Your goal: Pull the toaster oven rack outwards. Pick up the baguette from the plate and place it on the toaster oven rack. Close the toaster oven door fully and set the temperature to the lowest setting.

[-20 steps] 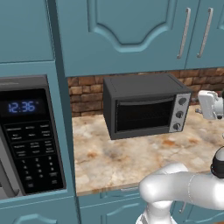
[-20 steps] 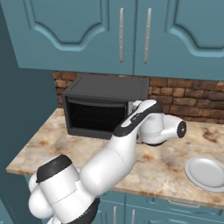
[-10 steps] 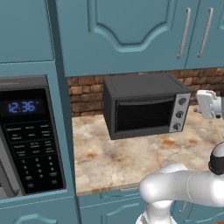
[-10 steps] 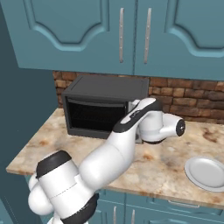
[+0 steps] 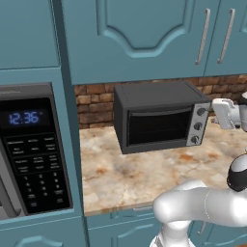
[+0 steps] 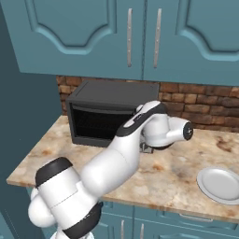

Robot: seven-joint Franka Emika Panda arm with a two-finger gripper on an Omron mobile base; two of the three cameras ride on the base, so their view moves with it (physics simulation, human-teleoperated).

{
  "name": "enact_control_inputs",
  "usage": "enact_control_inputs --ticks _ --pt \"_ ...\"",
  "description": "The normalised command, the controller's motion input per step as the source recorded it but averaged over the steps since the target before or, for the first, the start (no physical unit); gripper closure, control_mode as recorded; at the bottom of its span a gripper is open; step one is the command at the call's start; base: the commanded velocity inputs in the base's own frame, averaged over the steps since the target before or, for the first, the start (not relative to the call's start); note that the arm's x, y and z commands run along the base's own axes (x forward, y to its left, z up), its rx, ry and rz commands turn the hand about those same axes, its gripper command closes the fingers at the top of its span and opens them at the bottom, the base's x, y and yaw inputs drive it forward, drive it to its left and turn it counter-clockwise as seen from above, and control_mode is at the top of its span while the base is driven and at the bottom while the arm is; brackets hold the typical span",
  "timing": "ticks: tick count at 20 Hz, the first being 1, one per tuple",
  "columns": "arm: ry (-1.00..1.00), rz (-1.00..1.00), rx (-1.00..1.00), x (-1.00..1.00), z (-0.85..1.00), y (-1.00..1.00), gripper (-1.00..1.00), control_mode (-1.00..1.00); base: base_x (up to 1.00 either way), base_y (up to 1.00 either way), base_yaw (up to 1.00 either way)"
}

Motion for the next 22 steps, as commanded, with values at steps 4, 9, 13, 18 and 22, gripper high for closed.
enact_control_inputs --ticks 4,9,13,18,22 --pt "0.00 0.00 -0.06 0.01 0.00 0.14 -1.00 -1.00 0.00 0.00 0.00" --pt "0.00 0.00 -0.05 0.08 -0.02 0.07 -1.00 -1.00 0.00 0.00 0.00" --pt "0.00 0.00 -0.04 0.15 -0.04 0.00 -1.00 -1.00 0.00 0.00 0.00" --pt "0.00 0.00 -0.02 0.11 -0.06 0.00 -1.00 -1.00 0.00 0.00 0.00" --pt "0.00 0.00 -0.01 0.05 -0.05 -0.02 -1.00 -1.00 0.00 0.00 0.00"
